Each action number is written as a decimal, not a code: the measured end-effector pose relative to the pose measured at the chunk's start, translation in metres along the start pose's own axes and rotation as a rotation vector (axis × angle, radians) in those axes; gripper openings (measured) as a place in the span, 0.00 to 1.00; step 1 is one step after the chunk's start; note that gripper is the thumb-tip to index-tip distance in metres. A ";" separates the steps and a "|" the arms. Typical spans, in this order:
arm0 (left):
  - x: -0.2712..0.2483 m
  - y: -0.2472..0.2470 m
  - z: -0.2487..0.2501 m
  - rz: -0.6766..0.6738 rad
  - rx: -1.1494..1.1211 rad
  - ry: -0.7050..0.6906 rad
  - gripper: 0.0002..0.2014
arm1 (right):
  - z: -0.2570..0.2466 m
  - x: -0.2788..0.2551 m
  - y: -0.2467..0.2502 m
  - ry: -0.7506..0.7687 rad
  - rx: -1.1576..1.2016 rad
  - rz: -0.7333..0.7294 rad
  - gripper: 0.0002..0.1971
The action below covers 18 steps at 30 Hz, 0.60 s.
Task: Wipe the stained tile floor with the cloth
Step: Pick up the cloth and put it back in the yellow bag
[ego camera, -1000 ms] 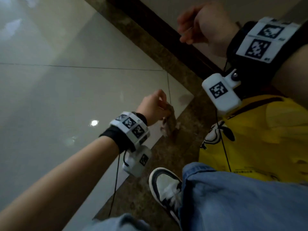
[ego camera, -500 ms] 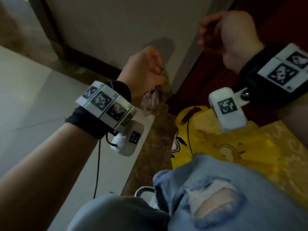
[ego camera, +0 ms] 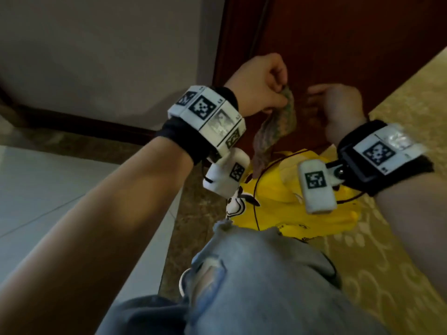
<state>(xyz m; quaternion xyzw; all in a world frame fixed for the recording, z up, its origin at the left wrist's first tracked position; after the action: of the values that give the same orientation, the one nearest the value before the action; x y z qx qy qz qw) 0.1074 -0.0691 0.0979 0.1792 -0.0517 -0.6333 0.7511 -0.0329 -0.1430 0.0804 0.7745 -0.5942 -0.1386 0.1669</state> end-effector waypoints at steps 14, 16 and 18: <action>-0.009 0.048 -0.052 0.097 0.095 0.178 0.17 | 0.088 -0.049 -0.047 -0.271 -0.584 -0.292 0.22; -0.018 0.066 -0.065 0.158 0.096 0.224 0.17 | 0.083 -0.048 -0.075 -0.270 -0.472 -0.393 0.14; -0.028 0.087 -0.077 0.238 0.090 0.267 0.17 | 0.064 -0.052 -0.106 -0.329 -0.173 -0.404 0.06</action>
<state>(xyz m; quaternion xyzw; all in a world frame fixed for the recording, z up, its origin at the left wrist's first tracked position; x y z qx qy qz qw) 0.2068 -0.0142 0.0599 0.2877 -0.0007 -0.5078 0.8120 0.0204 -0.0732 -0.0216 0.8272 -0.4326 -0.3436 0.1026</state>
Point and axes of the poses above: each hand's wrist, its own x-axis towards the middle knuckle, its own y-axis out of the back of the hand, z = x × y, the point moved 6 cm from there along x, towards the middle knuckle, and after that the axes turned 14 degrees about y, right-handed, at the moved point
